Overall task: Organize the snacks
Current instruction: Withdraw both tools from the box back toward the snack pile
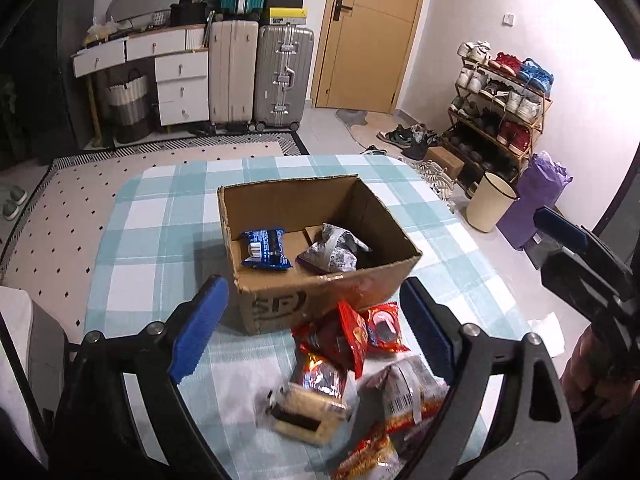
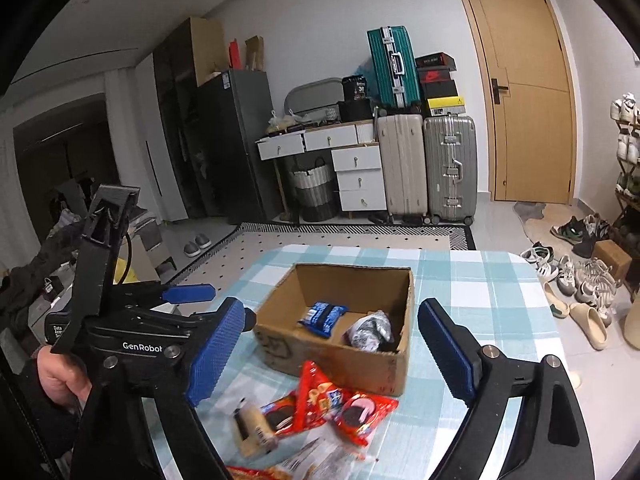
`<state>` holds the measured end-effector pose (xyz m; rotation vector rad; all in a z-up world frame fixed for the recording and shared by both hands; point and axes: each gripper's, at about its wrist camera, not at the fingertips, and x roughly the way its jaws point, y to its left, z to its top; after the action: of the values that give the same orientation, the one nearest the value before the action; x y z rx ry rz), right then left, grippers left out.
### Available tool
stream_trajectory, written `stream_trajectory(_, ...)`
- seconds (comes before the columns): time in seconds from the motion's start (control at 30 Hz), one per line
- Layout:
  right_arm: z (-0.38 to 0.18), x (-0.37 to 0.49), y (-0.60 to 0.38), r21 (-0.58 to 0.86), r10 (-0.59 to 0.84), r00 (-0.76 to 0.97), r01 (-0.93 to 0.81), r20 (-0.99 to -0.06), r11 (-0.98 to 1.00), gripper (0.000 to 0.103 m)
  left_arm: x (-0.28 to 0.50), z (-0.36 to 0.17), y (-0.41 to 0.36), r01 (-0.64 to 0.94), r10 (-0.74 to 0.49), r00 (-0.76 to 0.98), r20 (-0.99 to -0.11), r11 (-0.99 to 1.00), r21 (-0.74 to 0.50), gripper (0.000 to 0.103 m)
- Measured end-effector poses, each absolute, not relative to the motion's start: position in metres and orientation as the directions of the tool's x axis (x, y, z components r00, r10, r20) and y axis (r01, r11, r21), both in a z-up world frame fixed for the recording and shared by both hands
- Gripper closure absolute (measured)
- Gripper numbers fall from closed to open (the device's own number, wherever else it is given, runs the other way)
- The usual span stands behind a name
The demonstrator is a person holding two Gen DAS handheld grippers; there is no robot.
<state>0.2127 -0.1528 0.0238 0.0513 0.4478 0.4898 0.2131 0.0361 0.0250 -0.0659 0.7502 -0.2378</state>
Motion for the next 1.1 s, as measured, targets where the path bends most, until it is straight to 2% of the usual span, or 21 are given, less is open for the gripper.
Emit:
stream_trajectory(0.27,0.026,0.165,-0.157,0.162,0.464,0.804,-0.436,-0.371,0.885,0.009,0.163,0.034,0.037,0.178,-0.235,0.733,-0.638,0.972,-0.154,0.011)
stream_trajectory(0.37,0.024,0.147,-0.160,0.164,0.459,0.810,-0.430,-0.365,0.888,0.009,0.148,0.034,0.036,0.172,-0.236,0.743,-0.626,0.972,-0.161,0.004)
stream_trajectory(0.6,0.020,0.110,-0.171,0.178,0.463,0.817,-0.427,-0.345,0.887,0.008,0.111,0.033,0.031,0.179,-0.251,0.754,-0.606,0.968,-0.178,0.001)
stream_trajectory(0.8,0.016,0.086,-0.177,0.191,0.453,0.825,-0.411,-0.337,0.891,0.006,0.089,0.016,0.025,0.172,-0.255,0.734,-0.629,0.967,-0.190,0.001)
stream_trajectory(1.1,0.004,0.063,-0.187,0.220,0.435,0.835,-0.379,-0.337,0.899,0.006,0.072,-0.037,0.021,0.148,-0.256,0.676,-0.691,0.966,-0.212,0.001)
